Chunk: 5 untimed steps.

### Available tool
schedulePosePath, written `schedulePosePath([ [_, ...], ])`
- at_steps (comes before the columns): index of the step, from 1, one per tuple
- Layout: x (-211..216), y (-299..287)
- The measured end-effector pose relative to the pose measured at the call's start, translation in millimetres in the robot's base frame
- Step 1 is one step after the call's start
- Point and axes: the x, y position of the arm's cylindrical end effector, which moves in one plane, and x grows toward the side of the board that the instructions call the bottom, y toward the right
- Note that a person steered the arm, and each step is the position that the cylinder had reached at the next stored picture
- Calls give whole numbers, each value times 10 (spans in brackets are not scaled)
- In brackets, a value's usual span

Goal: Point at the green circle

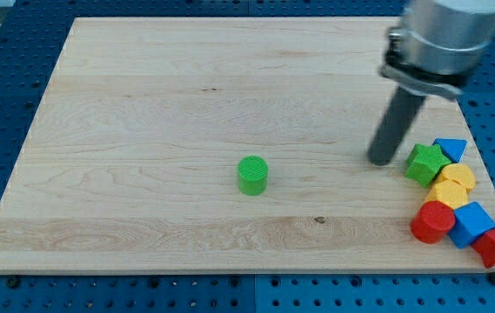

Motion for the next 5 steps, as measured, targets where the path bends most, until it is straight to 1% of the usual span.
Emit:
schedulePosePath([
  [2,-174,-1254],
  [3,-159,-1850],
  [4,197,-1999],
  [5,212,-1999],
])
